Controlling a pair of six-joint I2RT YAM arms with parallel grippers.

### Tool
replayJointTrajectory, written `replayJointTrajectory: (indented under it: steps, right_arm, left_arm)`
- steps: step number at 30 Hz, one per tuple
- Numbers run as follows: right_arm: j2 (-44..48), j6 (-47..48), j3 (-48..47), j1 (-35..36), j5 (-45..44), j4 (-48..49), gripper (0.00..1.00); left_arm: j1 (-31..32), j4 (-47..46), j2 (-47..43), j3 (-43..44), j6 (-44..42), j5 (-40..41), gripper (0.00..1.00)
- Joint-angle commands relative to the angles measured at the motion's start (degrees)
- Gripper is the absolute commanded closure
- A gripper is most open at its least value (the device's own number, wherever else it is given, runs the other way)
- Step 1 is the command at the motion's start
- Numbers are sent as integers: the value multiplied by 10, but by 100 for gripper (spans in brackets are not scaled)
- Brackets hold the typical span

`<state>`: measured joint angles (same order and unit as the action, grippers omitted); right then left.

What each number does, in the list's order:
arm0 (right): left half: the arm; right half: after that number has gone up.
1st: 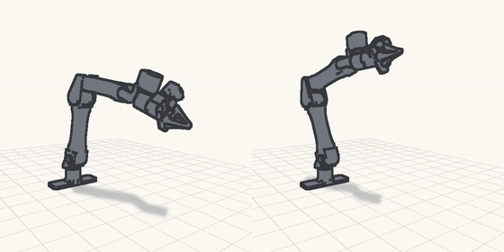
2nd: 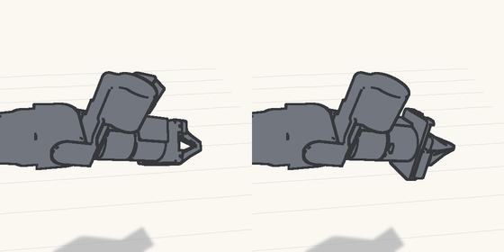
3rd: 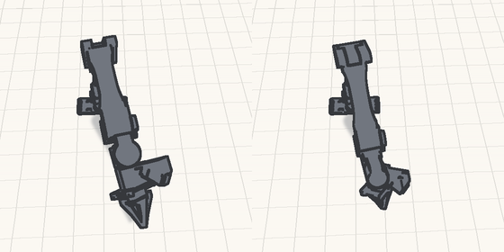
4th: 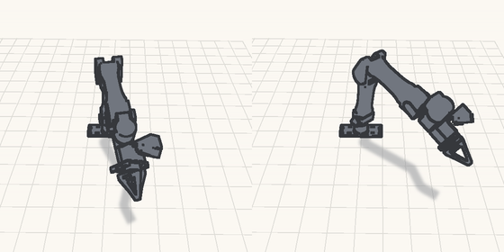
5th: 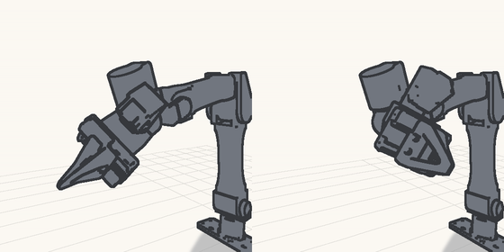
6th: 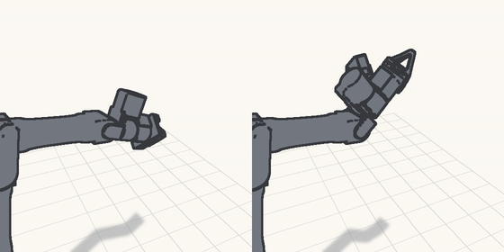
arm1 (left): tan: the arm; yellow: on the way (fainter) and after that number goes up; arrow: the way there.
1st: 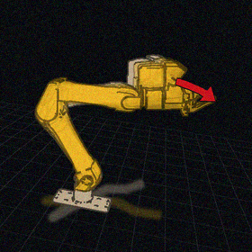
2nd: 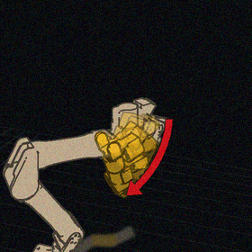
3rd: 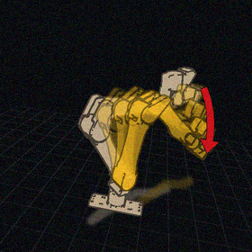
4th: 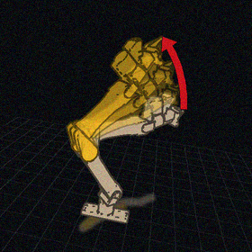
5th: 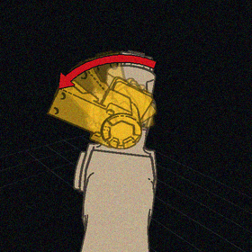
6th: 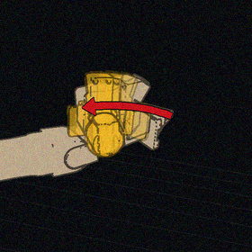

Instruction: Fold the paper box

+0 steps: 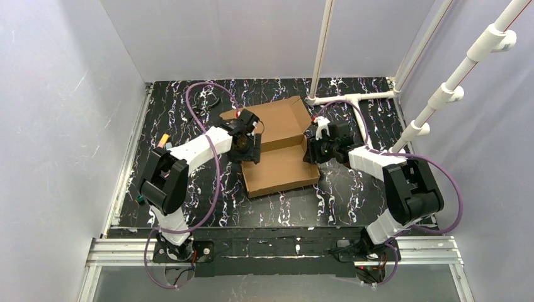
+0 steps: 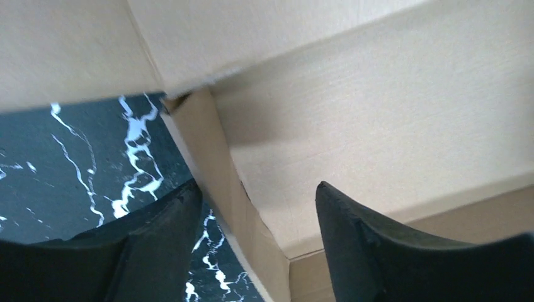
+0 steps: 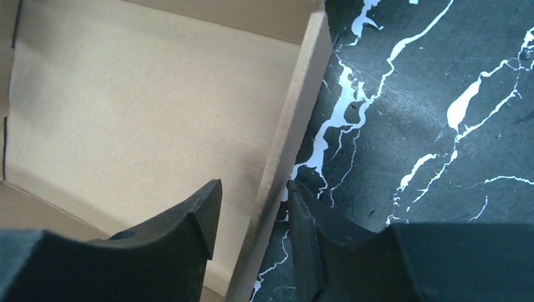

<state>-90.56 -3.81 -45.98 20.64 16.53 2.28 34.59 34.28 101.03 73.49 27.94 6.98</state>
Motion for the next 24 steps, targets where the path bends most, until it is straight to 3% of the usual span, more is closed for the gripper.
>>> replayJointTrajectory:
  steps: [1, 9, 15, 22, 24]
  right_arm:
    - [34, 17, -8, 1, 26, 5, 46]
    - [28, 57, -27, -5, 23, -30, 36]
    - [32, 125, -34, -10, 23, -71, 34]
    - [12, 122, -33, -4, -21, -62, 67]
    - [7, 123, -33, 6, -33, -57, 79]
  left_arm:
    - [-45, 8, -32, 20, -60, -65, 33]
    - [-51, 25, -117, -69, -28, -137, 26]
    - [-44, -43, -186, -155, 49, -162, 33]
    - [-14, -39, -88, -110, 96, -126, 53]
    - [-11, -37, -66, -100, 97, -119, 71]
